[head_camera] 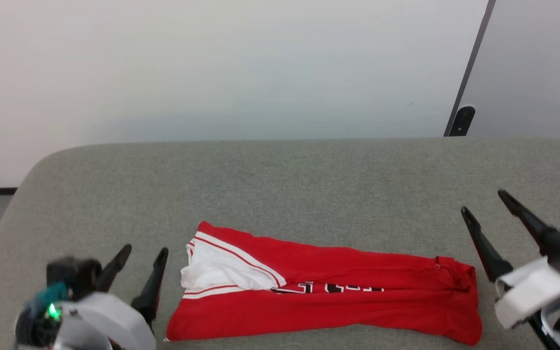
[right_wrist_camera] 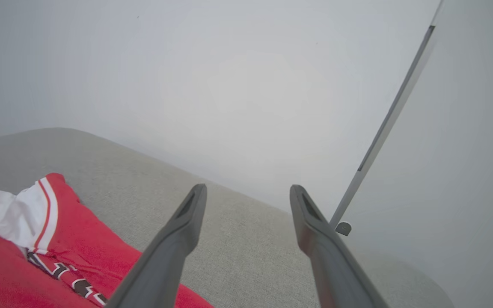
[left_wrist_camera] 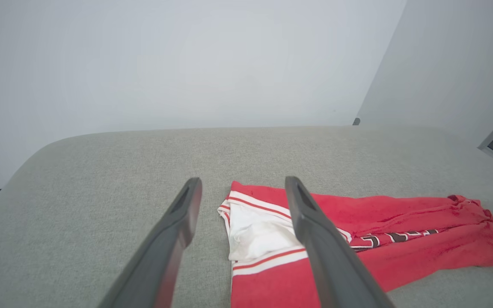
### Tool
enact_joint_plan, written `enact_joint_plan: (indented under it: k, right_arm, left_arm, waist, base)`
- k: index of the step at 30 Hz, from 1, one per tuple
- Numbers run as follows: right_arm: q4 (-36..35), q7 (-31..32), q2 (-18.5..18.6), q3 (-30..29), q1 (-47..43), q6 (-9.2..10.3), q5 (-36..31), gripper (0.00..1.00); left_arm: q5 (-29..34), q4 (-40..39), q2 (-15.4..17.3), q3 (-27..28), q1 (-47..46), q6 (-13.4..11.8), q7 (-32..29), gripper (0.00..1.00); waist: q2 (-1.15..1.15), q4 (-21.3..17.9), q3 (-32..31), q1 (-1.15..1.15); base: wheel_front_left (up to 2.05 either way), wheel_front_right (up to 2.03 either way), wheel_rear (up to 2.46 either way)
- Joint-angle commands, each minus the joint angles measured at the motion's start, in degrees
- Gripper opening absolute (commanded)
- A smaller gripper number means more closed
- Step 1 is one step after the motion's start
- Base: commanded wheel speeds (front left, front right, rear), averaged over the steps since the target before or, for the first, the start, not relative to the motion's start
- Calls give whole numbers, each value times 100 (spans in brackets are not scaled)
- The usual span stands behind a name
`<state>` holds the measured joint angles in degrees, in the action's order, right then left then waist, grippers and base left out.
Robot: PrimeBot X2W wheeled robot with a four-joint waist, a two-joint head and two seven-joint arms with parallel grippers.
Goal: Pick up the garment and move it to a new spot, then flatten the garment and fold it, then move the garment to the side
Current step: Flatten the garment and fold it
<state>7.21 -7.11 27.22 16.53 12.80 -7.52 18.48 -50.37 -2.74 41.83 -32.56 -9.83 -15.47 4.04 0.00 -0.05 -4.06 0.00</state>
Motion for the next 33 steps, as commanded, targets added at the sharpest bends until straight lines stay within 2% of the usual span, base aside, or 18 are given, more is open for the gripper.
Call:
enact_joint_plan:
  k: [1, 7, 11, 16, 21, 26, 33]
  right_arm:
    - [-1, -226, -112, -190, -211, 7, -164, 100]
    - [1, -566, -567, -909, -846, 7, -561, 100]
    - [-36, -631, -727, -1162, -1127, 7, -640, 100]
    - [-24, -700, -929, -1519, -1409, 7, -729, 100]
    - [89, -748, -1075, -1520, -1485, 7, -753, 100]
    - [163, -772, -1173, -1371, -1361, 7, -783, 100]
    - [231, -787, -1116, -1316, -1231, 7, -767, 100]
  left_arm:
    - [85, 7, -78, -2, 170, -60, 218, 100]
    - [334, 87, -362, 126, 495, -143, 960, 100]
    - [438, 143, -542, 336, 657, -156, 1074, 100]
    - [818, 268, -893, 759, 804, 15, 1111, 100]
    - [1585, 502, -1323, 1045, 882, 346, 1107, 100]
    - [2055, 661, -1852, 1434, 940, 729, 1108, 100]
    - [2462, 830, -2234, 1875, 984, 1245, 1109, 100]
  waist:
    - [0, -18, -65, 0]
    - [0, 3, -221, 0]
    - [0, 37, -296, 0]
    - [0, 69, -339, 0]
    - [0, 39, -318, 0]
    - [0, -78, -301, 0]
    - [0, -332, -270, 0]
  base:
    - [0, 0, 0]
    - [0, 0, 0]
    - [0, 0, 0]
    - [0, 0, 0]
    - [0, 0, 0]
    - [0, 0, 0]
    - [0, 0, 0]
